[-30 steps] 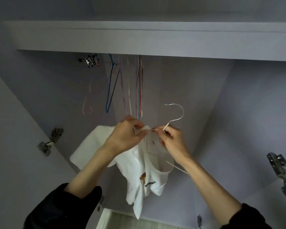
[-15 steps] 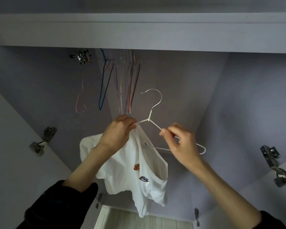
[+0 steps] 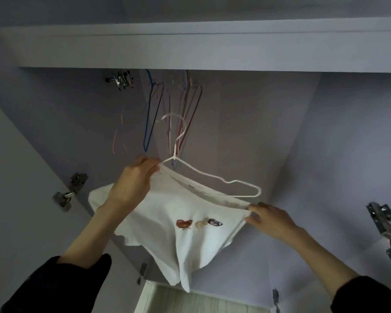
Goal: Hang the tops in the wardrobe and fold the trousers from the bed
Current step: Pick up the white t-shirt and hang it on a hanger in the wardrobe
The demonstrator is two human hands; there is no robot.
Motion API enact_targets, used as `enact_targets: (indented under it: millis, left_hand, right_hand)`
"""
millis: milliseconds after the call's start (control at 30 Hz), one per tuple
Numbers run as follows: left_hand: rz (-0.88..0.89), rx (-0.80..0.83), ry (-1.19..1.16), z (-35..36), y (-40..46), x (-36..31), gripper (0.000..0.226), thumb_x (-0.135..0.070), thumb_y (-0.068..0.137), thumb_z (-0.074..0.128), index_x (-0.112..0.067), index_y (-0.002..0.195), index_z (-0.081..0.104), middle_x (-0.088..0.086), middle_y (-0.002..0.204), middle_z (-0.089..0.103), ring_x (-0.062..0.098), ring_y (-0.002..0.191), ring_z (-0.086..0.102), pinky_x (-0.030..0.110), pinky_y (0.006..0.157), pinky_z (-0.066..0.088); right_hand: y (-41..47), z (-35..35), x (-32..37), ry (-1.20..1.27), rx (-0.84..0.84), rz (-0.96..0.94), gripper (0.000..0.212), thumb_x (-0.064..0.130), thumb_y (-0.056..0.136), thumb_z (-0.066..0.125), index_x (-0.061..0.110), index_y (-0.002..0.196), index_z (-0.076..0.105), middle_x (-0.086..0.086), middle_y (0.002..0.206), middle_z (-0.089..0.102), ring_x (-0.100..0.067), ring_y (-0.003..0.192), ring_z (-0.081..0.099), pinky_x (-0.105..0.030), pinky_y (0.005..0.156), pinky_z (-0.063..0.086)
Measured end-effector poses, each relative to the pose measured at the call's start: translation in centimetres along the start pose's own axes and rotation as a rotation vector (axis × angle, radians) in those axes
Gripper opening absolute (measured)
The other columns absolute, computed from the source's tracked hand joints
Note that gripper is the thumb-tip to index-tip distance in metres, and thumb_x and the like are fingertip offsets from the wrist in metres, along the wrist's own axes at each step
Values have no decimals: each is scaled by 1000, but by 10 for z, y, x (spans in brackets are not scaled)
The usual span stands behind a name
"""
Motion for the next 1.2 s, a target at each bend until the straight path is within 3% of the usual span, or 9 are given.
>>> enact_targets:
  millis: [167, 300, 467, 600, 800, 867, 967, 1100, 1200]
  left_hand:
    - [-97, 29, 57, 8, -11, 16, 25, 10, 86, 55, 2, 108, 66, 23, 96, 61, 41, 77, 63, 44, 70, 52]
    - [-83, 11, 52, 8, -6, 11, 28, 12, 85, 56, 2, 109, 65, 22, 99, 63, 39, 79, 64, 45, 71, 56]
    - [-51, -6, 46, 13, -5, -8, 26, 12, 82, 58, 1, 105, 67, 23, 94, 62, 41, 69, 62, 46, 60, 55]
    - [-59, 7, 51, 21, -2, -15, 23, 4, 87, 57, -3, 107, 67, 21, 94, 61, 41, 70, 61, 46, 58, 52]
    - [-125, -142, -149, 15, -2, -16, 16, 2, 91, 54, 2, 100, 67, 16, 91, 64, 31, 74, 62, 25, 70, 44]
    - [-162, -173, -195, 15, -2, -17, 17, 2, 92, 52, 2, 99, 66, 13, 92, 63, 23, 75, 58, 11, 72, 36]
    - [-138, -176, -243, 14, -4, -26, 16, 2, 91, 52, 1, 98, 67, 9, 91, 63, 16, 75, 54, -1, 72, 33]
    - [-86, -170, -267, 13, -3, -39, 14, 3, 88, 57, 1, 95, 69, 10, 88, 64, 14, 73, 55, 1, 73, 34]
    - [-67, -169, -325, 10, -2, -43, 13, 1, 85, 62, -2, 94, 72, -3, 81, 60, 6, 68, 55, -2, 70, 35]
  right_hand:
    - [-1, -51, -11, -10, -150, -117, 24, 39, 94, 47, 19, 97, 59, 6, 94, 52, -19, 99, 57, -27, 67, 36]
    - [-1, -82, 2, 15, -210, -174, 21, 32, 93, 49, 21, 74, 49, 12, 80, 41, -17, 93, 55, -25, 67, 34]
    - [-12, -121, 34, 58, -385, -266, 13, 23, 87, 56, 22, 75, 63, 15, 67, 41, -15, 83, 58, -21, 63, 30]
    - [-19, -138, 56, 34, -518, -266, 20, 22, 81, 61, 14, 64, 55, 6, 65, 49, -23, 69, 56, -28, 56, 35]
    - [-24, -130, 57, 55, -339, -265, 24, 26, 84, 59, 26, 63, 48, 10, 67, 46, -14, 77, 54, -22, 61, 30]
    - [-25, -124, 63, 218, -256, -318, 4, 29, 84, 65, 29, 80, 63, 12, 68, 53, -7, 70, 52, -16, 63, 33]
    - [-23, -141, 63, 531, -432, -308, 18, 23, 82, 71, 17, 98, 70, 7, 70, 57, -3, 61, 50, -7, 63, 36]
    - [-18, -157, 102, 421, -533, -458, 31, 23, 83, 70, 12, 112, 67, -1, 90, 59, -13, 86, 53, -24, 82, 41]
    - [-9, -153, 124, 582, -441, -490, 10, 23, 89, 63, 14, 85, 68, -6, 73, 59, -19, 68, 52, -35, 70, 43]
Point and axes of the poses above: each hand's wrist, its own y-axis towards the middle knuckle, its own z-axis out of the palm, x = y × z, the point moved 5 cm from there along y, towards the middle knuckle
